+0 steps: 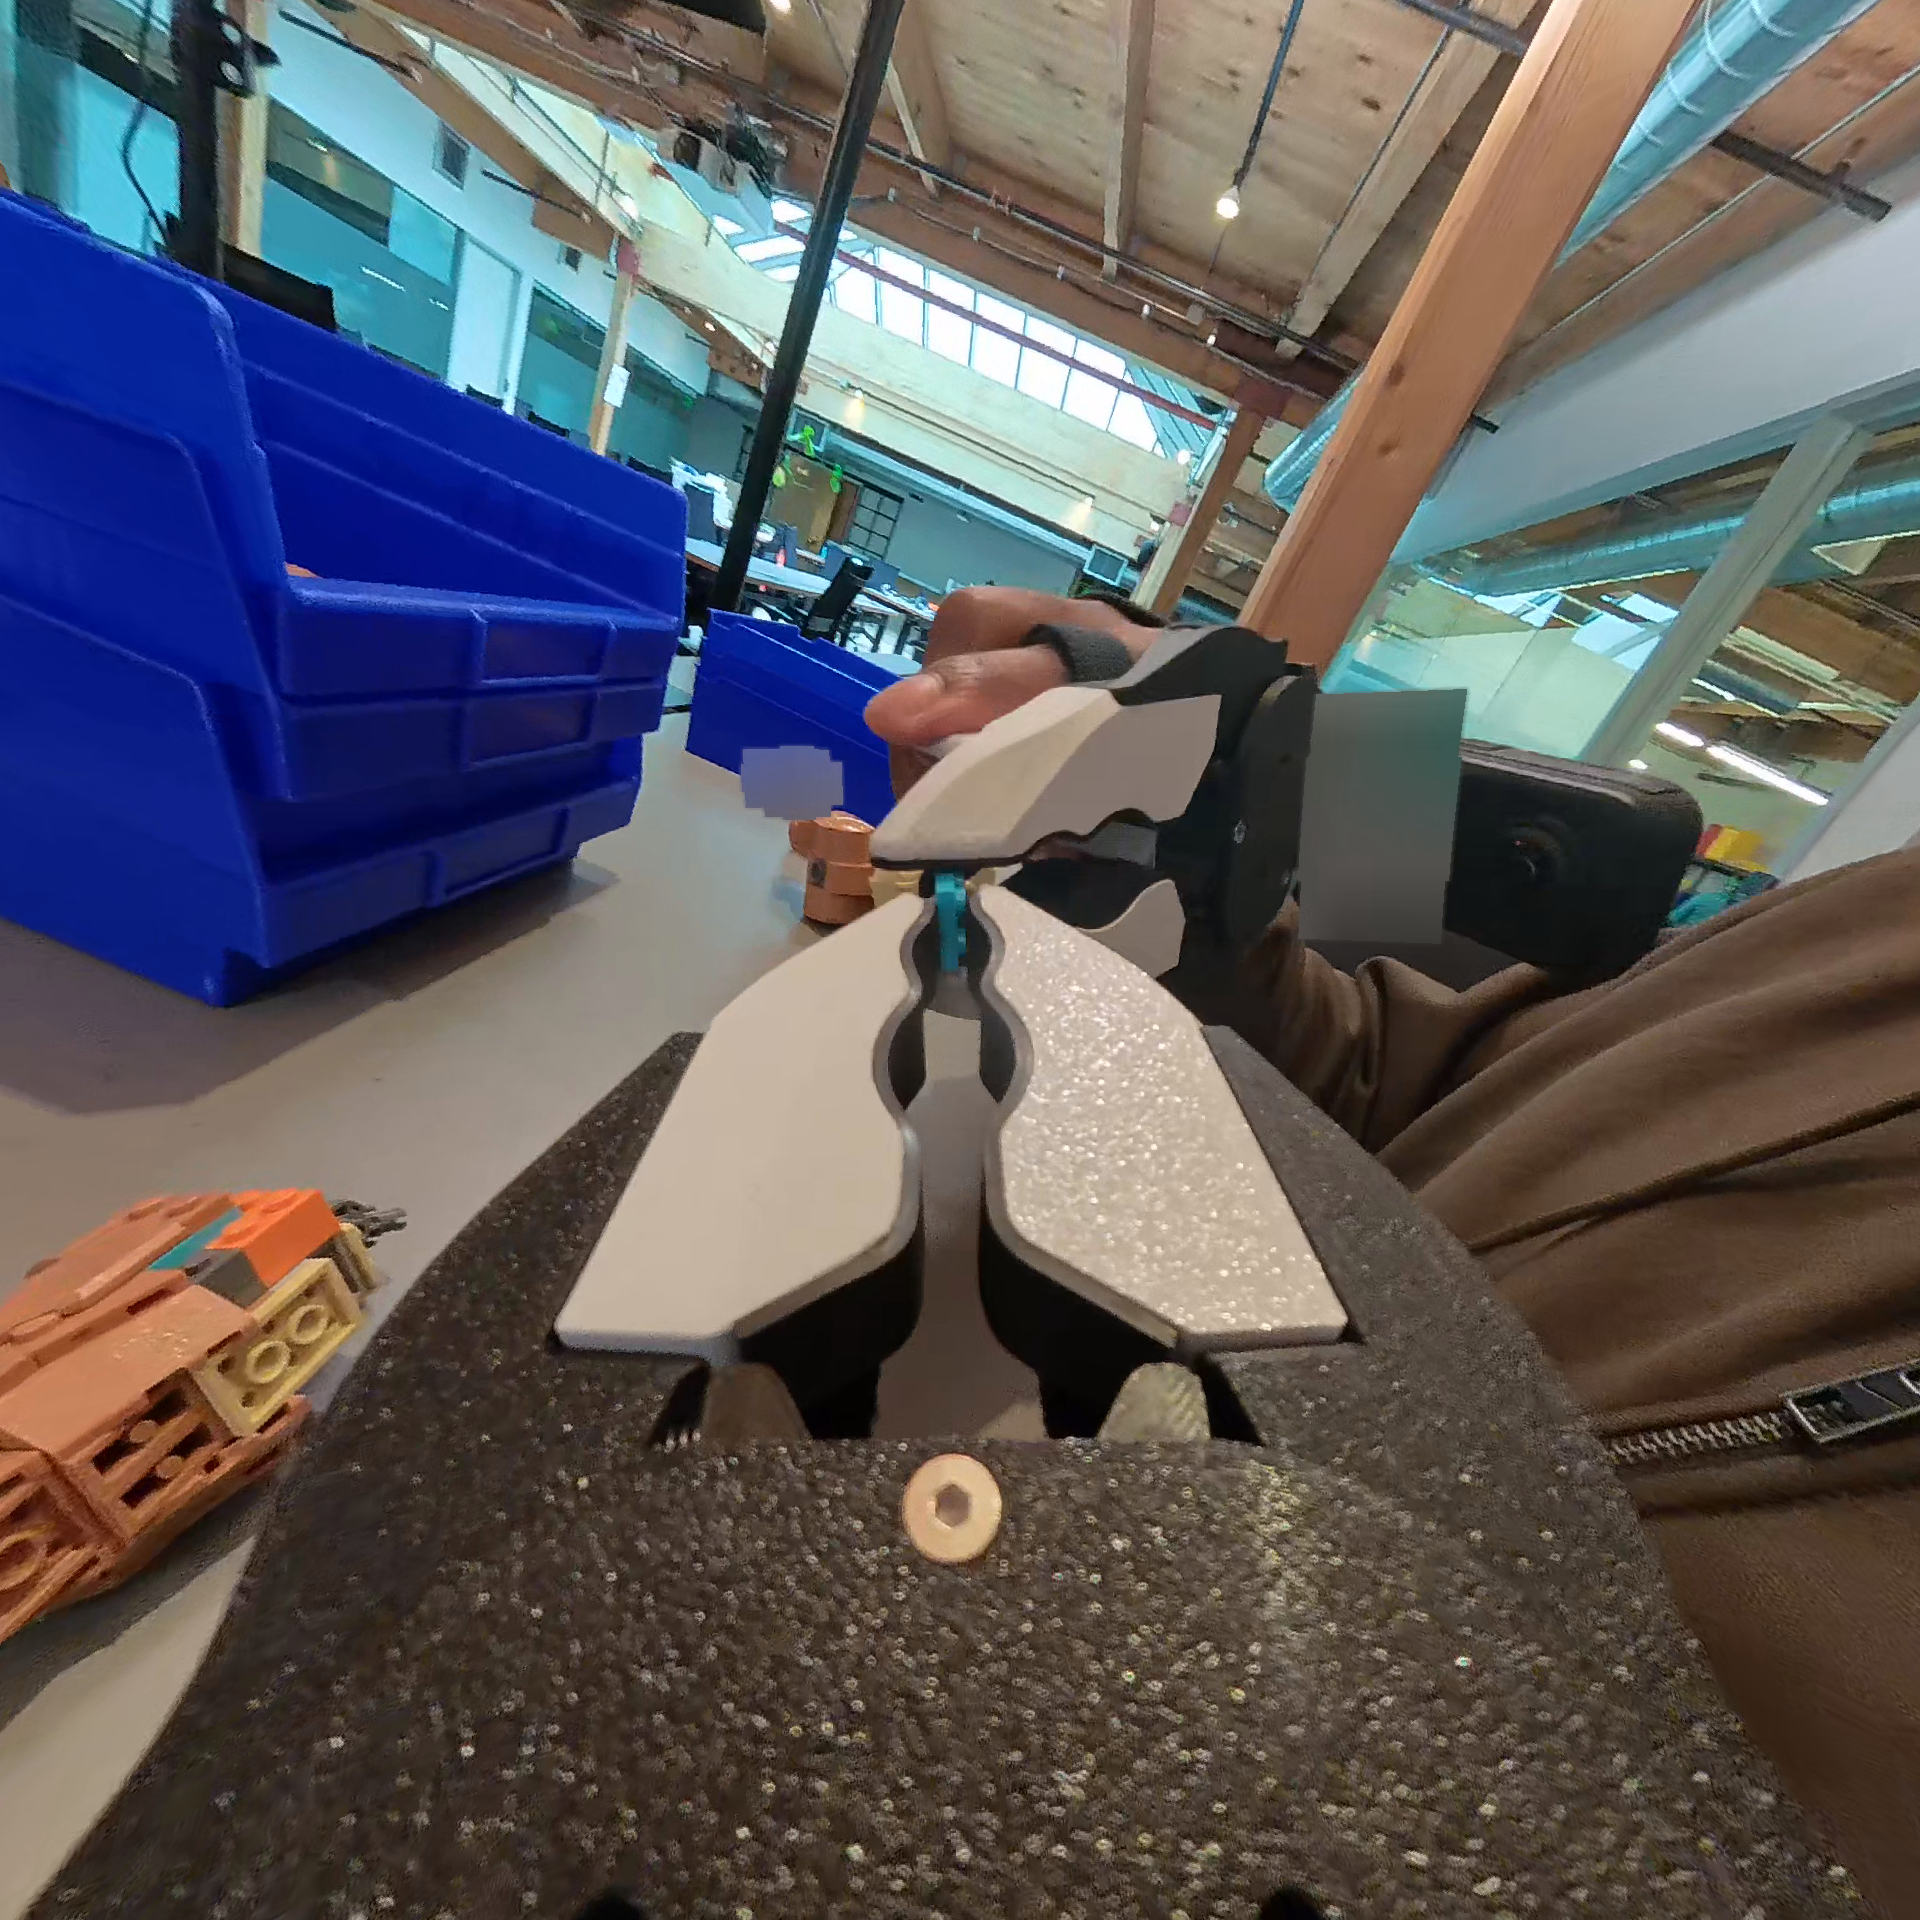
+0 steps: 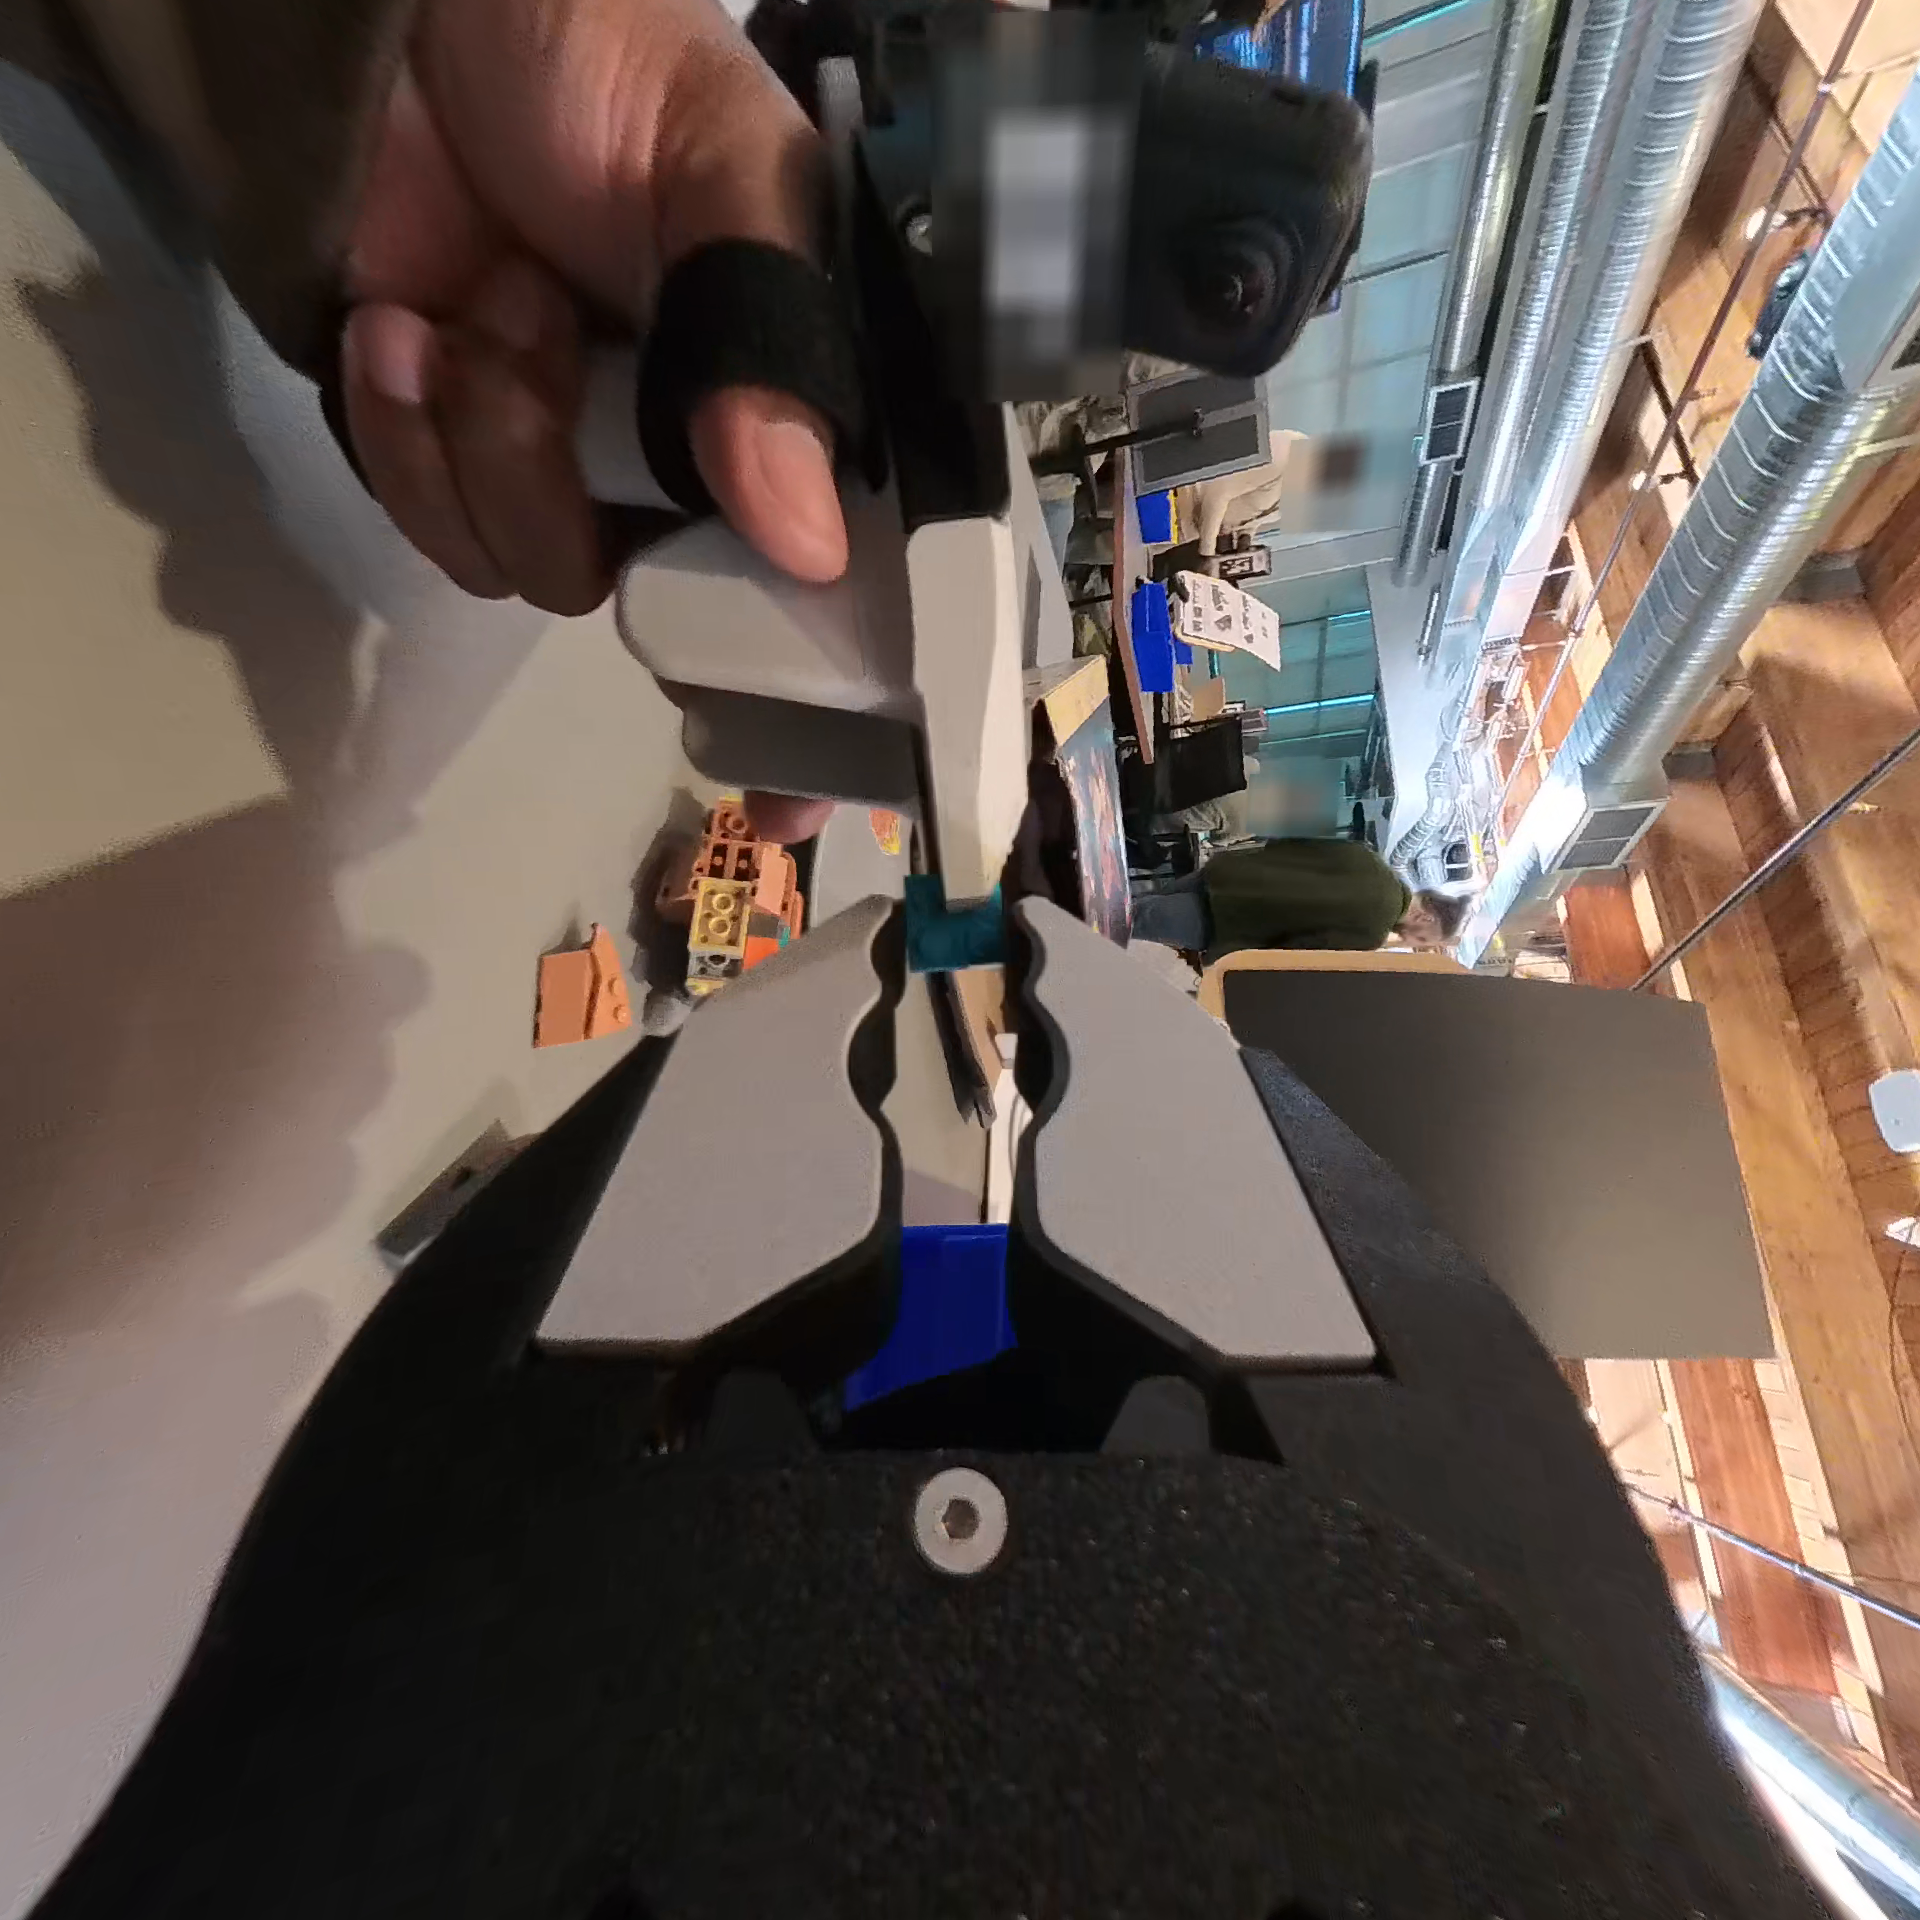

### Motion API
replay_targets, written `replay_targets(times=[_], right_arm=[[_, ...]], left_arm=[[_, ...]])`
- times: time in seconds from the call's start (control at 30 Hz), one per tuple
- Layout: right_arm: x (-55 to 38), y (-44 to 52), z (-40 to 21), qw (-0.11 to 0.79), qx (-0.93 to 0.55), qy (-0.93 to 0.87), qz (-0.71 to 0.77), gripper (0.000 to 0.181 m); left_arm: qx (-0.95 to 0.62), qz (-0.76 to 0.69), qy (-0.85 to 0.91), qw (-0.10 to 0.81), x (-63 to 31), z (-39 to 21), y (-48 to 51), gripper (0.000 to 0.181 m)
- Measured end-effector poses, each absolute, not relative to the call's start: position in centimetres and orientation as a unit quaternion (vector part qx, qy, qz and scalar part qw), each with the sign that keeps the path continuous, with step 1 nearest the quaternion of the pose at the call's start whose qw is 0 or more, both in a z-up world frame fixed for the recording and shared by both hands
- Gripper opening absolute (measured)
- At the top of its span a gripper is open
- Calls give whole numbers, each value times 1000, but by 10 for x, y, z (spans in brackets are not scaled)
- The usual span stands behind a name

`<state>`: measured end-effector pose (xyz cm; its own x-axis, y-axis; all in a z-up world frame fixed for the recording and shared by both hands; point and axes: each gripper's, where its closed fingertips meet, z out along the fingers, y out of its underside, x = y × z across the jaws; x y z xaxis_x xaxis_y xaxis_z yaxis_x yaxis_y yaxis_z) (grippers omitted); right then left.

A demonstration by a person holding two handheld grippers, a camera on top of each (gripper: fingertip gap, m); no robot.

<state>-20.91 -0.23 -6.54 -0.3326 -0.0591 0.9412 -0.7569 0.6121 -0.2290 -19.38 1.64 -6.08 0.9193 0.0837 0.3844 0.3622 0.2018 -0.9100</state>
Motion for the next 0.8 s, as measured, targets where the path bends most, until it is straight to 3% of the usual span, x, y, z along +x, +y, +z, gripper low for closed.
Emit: replay_targets(times=[0.17, 0.3, 0.37, 0.47, 0.57, 0.73, 0.8], right_arm=[[-248, 14, -41, 547, 218, -738, 329, 17], [-342, 68, -3, 607, 32, -737, 295, 25], [-364, 87, -3, 593, -27, -748, 296, 38], [-354, 92, -8, 571, -54, -750, 331, 38], [-325, 93, -35, 515, -74, -780, 348, 37], [-250, 70, -115, 279, -132, -865, 395, 36], [-232, 65, -136, 238, -143, -878, 390, 36]], left_arm=[[-595, -55, -218, 771, -210, -55, 5, 10], [-581, -61, -223, 780, -212, -52, 2, 9], [-585, -59, -222, 778, -211, -53, 3, 9], [-585, -60, -226, 777, -213, -53, 2, 9], [-584, -63, -228, 776, -213, -54, 2, 8], [-590, -50, -230, 772, -213, -56, 2, 9], [-595, -39, -229, 770, -214, -56, 2, 8]])
